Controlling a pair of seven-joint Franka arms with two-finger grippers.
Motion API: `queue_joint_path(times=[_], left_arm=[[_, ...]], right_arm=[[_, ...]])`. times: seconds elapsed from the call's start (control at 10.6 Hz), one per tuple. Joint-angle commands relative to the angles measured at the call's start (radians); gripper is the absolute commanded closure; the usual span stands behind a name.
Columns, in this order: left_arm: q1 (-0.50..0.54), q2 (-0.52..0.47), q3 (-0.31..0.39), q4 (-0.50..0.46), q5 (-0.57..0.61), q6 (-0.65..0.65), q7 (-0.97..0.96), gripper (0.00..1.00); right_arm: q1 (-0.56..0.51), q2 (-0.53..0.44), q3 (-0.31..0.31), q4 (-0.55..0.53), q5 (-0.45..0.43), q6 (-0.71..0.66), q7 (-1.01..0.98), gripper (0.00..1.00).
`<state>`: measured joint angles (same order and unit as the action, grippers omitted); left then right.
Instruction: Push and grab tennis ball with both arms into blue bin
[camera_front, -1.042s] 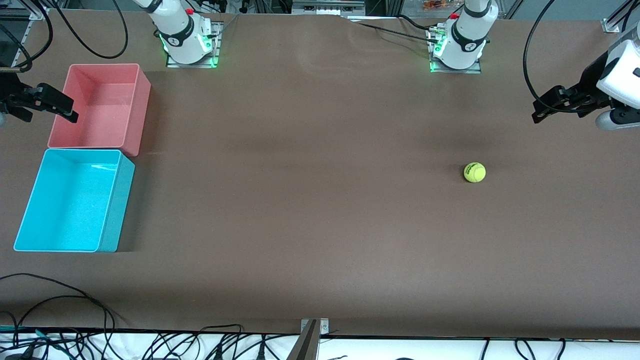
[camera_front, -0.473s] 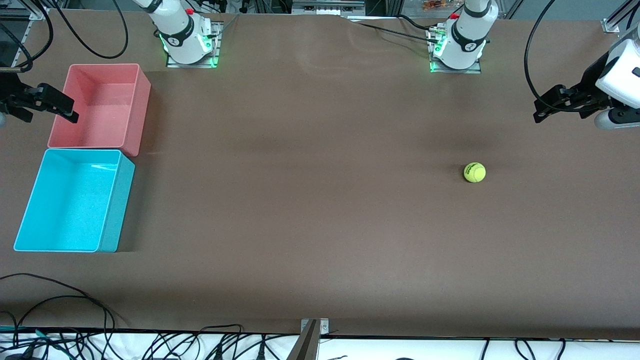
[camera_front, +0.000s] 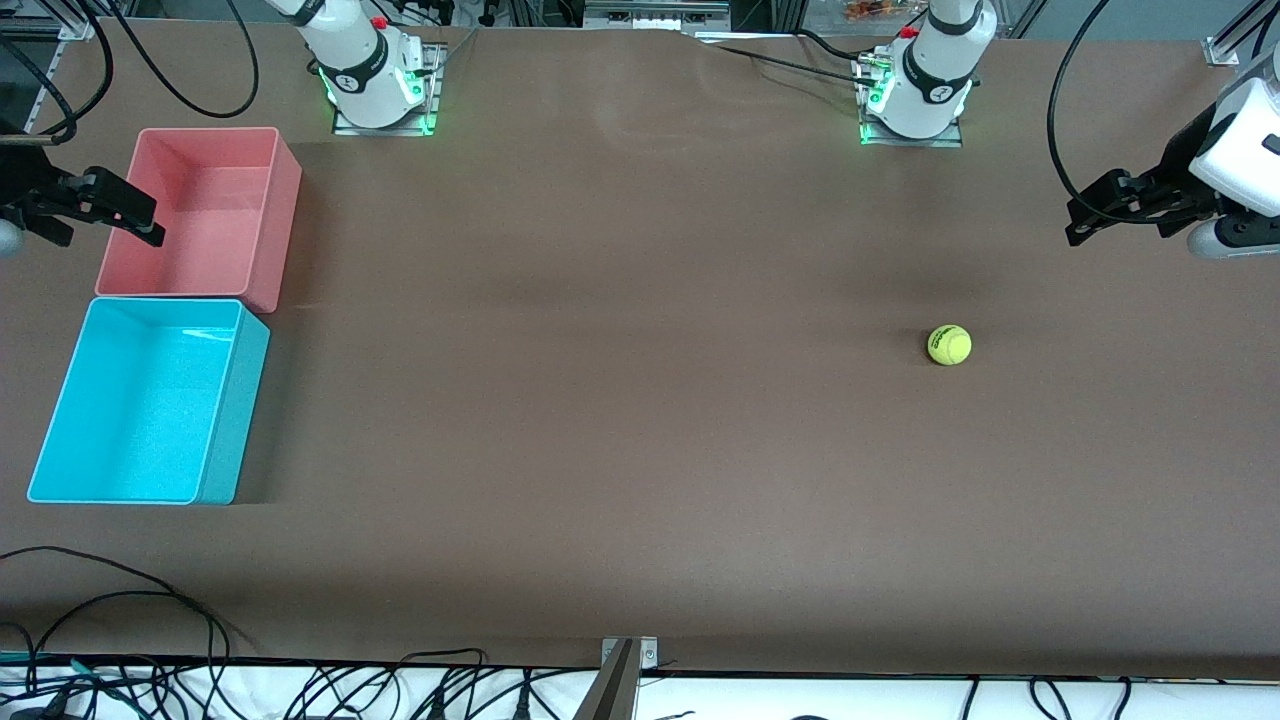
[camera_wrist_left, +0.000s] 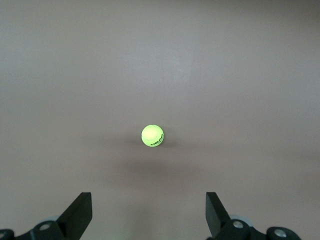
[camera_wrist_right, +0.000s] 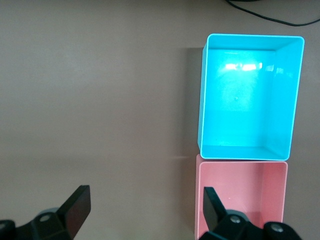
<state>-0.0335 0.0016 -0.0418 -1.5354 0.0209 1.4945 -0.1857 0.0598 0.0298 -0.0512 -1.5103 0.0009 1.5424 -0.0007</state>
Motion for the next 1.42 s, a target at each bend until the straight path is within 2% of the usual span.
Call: queue_joint_path(times=[0.0,1.33], left_arm=[[-0.006,0.015,-0.001,0.031,0.019,-0.005,0.020,0.00],[-0.005,0.015,-0.001,0.029,0.005,-0.008,0.006,0.00]], right_arm=[[0.002,0.004,0.004,0.009,-0.002,0.001,-0.001,0.00],[-0.001,0.004,0.002,0.009,-0.001,0.001,-0.001,0.00]])
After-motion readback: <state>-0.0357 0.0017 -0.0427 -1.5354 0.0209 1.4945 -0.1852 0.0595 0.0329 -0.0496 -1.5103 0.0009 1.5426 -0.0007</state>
